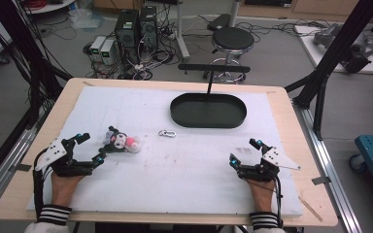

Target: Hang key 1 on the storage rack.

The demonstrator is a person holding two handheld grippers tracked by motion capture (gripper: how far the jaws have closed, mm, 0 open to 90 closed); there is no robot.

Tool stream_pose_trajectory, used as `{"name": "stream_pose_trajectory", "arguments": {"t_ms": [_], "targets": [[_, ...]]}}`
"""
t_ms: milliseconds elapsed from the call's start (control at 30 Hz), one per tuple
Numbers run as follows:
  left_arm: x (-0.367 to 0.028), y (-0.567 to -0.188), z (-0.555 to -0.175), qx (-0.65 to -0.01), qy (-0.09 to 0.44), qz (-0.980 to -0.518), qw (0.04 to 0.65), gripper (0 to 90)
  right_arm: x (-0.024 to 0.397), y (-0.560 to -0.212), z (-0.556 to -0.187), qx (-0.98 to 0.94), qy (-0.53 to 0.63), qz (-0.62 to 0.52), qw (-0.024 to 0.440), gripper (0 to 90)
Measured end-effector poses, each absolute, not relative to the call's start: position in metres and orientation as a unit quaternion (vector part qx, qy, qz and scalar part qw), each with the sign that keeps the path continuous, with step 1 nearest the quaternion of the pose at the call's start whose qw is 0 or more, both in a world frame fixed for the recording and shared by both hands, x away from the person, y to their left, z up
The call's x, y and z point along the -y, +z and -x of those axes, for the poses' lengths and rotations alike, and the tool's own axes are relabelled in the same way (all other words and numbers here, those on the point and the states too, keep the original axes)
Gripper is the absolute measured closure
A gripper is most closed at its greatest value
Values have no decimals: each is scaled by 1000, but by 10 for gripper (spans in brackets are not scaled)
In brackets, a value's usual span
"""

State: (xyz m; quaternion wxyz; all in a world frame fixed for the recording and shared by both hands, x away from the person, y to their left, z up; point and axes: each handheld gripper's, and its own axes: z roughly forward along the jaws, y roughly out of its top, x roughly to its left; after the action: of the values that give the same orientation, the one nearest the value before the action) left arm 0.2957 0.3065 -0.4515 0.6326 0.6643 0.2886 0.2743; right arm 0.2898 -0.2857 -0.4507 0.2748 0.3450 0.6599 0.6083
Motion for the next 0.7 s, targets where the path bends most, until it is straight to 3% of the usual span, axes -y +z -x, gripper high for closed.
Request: {"name": "stream_pose_trajectory", "arguments": {"t_ms": [700], "targets": [[-311, -448, -295, -283, 268, -674, 628, 62, 285, -451, -290, -661, 607, -341, 279, 25]]}}
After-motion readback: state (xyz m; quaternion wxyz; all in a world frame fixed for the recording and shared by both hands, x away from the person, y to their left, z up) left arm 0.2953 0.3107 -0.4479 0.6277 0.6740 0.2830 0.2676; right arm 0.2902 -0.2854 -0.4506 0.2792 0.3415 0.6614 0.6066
